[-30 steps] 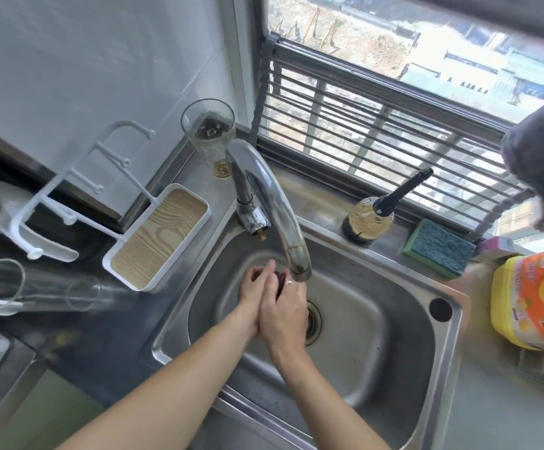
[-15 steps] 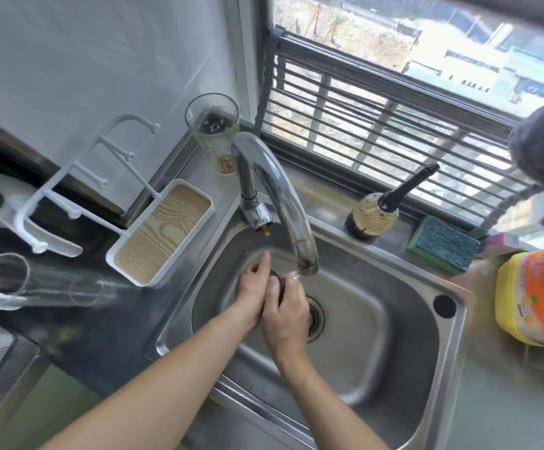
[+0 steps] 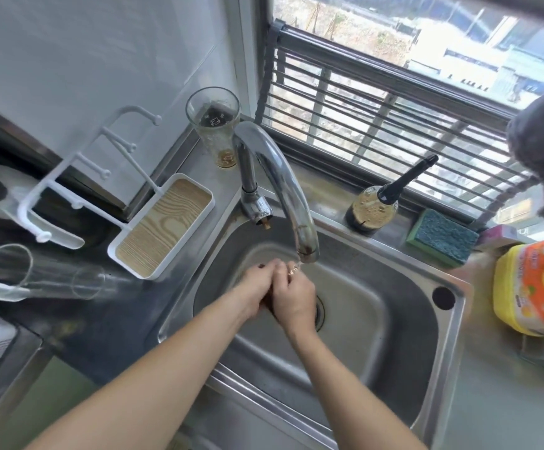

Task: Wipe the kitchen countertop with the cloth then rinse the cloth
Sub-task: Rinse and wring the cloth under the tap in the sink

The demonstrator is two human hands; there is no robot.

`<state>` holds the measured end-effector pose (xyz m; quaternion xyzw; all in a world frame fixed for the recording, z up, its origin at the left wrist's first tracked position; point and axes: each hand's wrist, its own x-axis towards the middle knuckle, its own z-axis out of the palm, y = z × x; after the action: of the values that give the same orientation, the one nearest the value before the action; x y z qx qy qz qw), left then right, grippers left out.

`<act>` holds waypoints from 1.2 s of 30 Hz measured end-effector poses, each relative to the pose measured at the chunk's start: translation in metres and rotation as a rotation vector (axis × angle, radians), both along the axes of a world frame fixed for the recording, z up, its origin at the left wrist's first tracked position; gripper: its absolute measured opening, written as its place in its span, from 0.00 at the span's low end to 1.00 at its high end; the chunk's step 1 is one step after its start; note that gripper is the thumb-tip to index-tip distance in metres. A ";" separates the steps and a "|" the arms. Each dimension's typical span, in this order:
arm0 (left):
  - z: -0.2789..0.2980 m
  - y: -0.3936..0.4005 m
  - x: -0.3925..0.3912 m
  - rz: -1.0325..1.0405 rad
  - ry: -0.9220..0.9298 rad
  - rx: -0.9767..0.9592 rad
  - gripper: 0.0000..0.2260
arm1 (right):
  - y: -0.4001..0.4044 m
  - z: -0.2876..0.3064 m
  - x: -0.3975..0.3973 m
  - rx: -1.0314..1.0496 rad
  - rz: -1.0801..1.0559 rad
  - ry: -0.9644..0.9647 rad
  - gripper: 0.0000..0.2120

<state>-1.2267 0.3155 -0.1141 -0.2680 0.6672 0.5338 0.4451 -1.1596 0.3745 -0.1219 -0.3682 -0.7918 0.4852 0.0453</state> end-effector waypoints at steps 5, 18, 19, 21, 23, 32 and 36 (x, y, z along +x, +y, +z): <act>-0.003 -0.011 0.017 -0.054 -0.095 0.192 0.14 | 0.038 -0.007 -0.011 -0.139 -0.217 -0.210 0.13; -0.004 -0.018 0.000 0.163 0.169 0.263 0.14 | 0.039 0.005 -0.004 -0.940 -0.319 -0.225 0.18; -0.003 -0.016 0.003 0.114 0.166 0.244 0.14 | 0.039 0.004 -0.004 -0.918 -0.330 -0.240 0.18; -0.007 -0.014 0.008 0.017 0.165 0.171 0.09 | 0.040 0.000 -0.004 -0.674 -0.323 -0.232 0.15; -0.009 -0.012 0.013 -0.076 0.135 0.111 0.07 | 0.039 0.000 0.000 -0.335 -0.336 -0.200 0.12; -0.006 0.003 0.014 0.109 0.038 0.100 0.17 | -0.005 0.011 0.029 0.209 0.007 -0.017 0.21; 0.002 0.013 0.041 -0.054 0.113 0.146 0.14 | 0.034 0.004 0.002 -0.095 -0.439 -0.180 0.17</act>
<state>-1.1855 0.3289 -0.1123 -0.1863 0.6577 0.5830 0.4392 -1.1572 0.4086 -0.1181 -0.5751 -0.6698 0.4657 0.0613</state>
